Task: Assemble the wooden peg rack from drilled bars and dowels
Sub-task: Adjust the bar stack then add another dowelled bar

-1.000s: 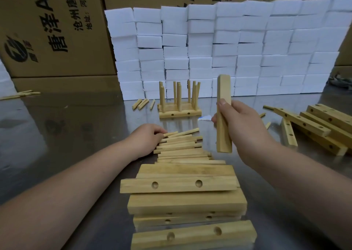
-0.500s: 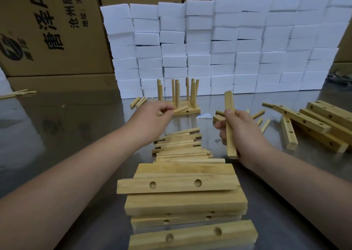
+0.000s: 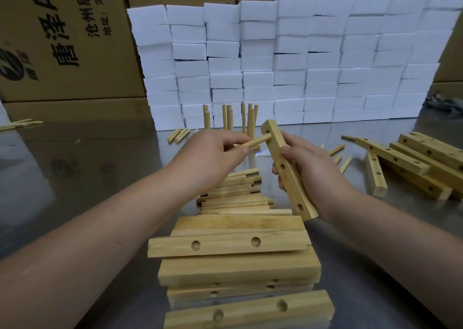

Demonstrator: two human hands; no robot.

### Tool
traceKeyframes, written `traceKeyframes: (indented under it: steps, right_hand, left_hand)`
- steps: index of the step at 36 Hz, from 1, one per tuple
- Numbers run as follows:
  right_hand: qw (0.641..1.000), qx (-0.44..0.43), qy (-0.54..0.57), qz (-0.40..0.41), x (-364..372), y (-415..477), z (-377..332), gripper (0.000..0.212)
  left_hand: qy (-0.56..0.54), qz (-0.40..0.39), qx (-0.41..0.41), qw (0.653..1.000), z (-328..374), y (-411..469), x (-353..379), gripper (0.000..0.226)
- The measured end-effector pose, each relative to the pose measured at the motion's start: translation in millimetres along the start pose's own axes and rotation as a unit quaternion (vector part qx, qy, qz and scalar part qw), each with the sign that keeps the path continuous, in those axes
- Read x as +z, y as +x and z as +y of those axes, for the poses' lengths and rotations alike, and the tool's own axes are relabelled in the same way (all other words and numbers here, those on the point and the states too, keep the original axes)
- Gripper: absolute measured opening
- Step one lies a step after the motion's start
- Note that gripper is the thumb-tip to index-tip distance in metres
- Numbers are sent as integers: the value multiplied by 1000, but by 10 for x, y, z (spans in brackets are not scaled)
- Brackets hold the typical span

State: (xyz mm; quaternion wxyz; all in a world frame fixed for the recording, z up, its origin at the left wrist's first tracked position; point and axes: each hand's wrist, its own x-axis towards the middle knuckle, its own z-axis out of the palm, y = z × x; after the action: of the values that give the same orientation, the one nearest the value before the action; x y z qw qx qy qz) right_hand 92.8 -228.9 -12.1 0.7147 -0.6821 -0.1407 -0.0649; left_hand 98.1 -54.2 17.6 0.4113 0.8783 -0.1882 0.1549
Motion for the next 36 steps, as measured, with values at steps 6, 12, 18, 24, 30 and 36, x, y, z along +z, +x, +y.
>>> traceKeyframes:
  steps: [6,12,18,24,30,36]
  right_hand:
    - [999,-21,-44,-11,33,-46,-61,42]
    - [993,-36,-108,-7,15,-42,-72,44]
    - [983,-47,-177,-17,15,-37,-58,36]
    - [979,-55,-194,-19,16,-21,-76,34]
    - [980,-68,-187,-26,11,-38,-114,33]
    - [976,-76,-203,-23,3,-46,-92,33]
  left_hand:
    - [8,23,6,1000,-31,11,-34,20]
    - [48,12,15,999,-43,6,-45,21]
    - [157,15,72,985,-36,-27,-80,23]
    - [284,19,143,948,-8,-28,-142,29]
    - [324,10,158,933,42,-33,-165,33]
    - [283,24,153,946,45,-80,-120,31]
